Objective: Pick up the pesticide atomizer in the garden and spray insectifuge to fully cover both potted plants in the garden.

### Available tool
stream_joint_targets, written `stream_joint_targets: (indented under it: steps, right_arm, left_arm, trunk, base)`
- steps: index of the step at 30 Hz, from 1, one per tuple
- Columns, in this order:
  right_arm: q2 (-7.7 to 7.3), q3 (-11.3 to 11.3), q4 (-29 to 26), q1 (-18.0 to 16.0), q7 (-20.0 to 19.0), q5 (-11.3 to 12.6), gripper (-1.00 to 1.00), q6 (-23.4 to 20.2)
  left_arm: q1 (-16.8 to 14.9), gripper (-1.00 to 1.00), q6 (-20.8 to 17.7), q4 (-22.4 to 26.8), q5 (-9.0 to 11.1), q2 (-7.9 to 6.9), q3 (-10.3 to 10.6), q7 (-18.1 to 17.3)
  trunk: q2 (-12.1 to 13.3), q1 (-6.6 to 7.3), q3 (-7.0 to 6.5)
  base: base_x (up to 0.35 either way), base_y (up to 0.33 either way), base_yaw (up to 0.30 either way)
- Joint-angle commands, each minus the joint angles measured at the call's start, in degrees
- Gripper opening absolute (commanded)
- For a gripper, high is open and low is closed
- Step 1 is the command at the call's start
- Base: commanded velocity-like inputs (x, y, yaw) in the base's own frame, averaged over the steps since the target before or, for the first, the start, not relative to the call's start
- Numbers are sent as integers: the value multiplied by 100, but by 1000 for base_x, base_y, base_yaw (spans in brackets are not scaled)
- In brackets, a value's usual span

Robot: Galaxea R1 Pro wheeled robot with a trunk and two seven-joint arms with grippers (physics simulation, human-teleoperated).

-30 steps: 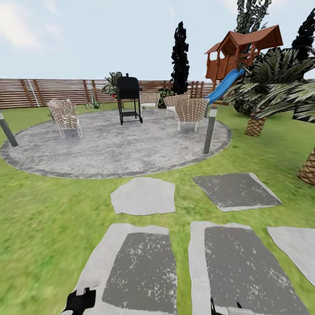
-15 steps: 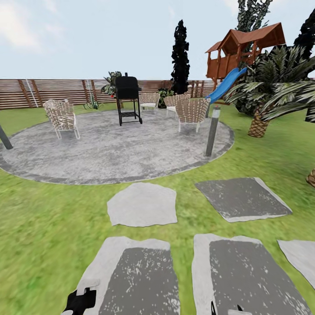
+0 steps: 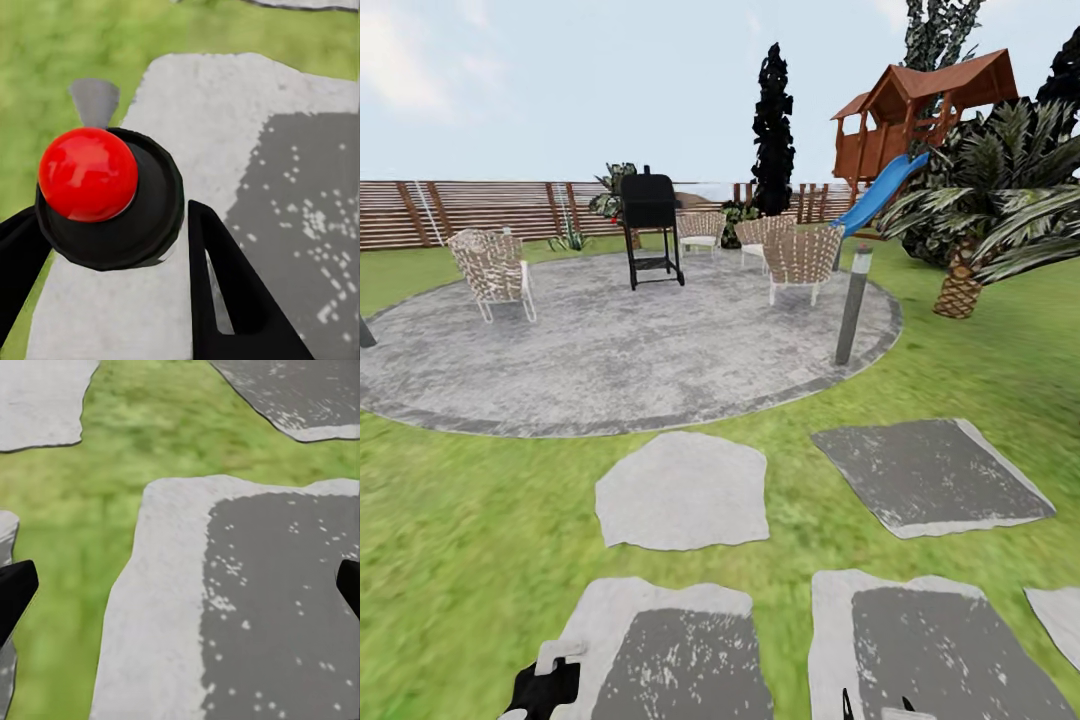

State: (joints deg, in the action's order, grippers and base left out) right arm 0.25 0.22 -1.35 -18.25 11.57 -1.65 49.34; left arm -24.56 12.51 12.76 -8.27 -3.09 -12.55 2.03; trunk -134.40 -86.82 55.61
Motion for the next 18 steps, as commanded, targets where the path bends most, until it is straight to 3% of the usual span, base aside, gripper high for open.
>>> stream_joint_targets:
  steps: [1,10,18]
  right_arm:
    - [1,4,3,-3,30,-19,100,11]
    - [0,-23,-227,-3,53,10,100,22]
    - [-246,1,-418,-3,13,-16,100,25]
  left_arm:
    - [-5,-100,23,-8,-57,2,-24,18]
    - [-5,-100,23,-10,-60,1,-22,19]
    - [-5,-100,15,-10,-61,-9,-28,24]
  trunk:
    - [-2,-2,5]
    - [-2,-2,5]
    - [-2,-2,5]
  base:
    - [339,0,0]
    - [339,0,0]
    - [339,0,0]
